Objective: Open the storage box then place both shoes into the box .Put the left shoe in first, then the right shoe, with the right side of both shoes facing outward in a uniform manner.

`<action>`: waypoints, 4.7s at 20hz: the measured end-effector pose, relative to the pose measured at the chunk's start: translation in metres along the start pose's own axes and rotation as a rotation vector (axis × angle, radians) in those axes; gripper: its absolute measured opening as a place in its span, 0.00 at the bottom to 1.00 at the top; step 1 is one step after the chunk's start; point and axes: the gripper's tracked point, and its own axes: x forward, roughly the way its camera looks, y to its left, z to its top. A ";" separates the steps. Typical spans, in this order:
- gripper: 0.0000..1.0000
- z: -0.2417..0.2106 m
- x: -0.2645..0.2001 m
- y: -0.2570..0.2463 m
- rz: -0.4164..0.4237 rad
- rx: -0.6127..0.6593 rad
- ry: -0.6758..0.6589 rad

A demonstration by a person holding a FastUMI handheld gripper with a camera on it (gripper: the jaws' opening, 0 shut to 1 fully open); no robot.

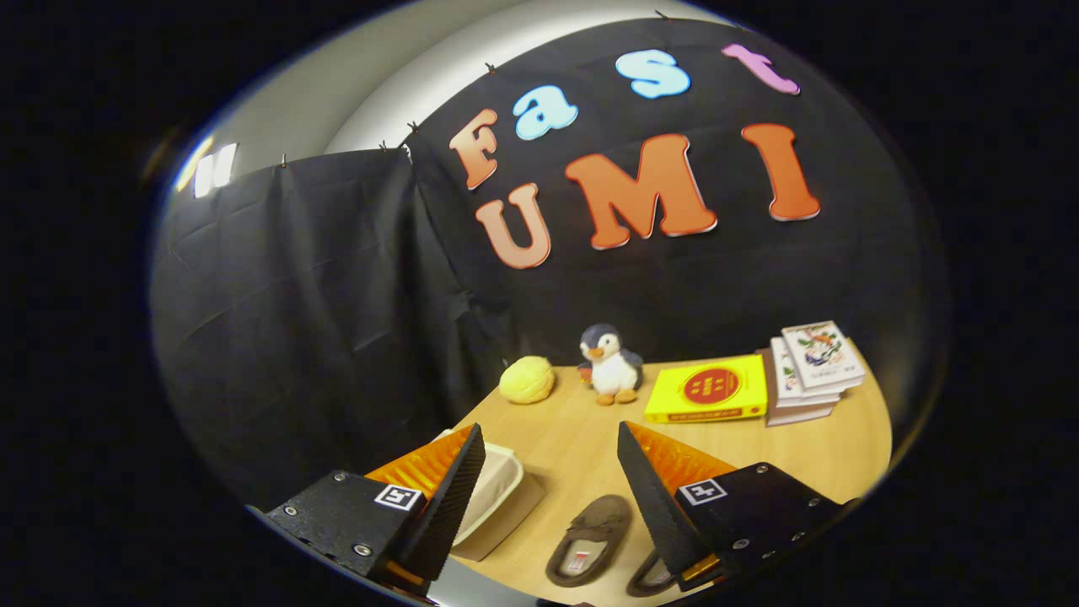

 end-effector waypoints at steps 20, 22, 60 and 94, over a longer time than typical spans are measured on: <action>0.96 -0.213 0.126 0.085 0.291 0.508 0.606; 0.96 -0.221 0.135 0.091 0.299 0.538 0.612; 0.73 -0.137 0.215 0.366 0.427 0.232 0.519; 0.79 -0.251 0.063 -0.148 -0.229 -0.271 0.541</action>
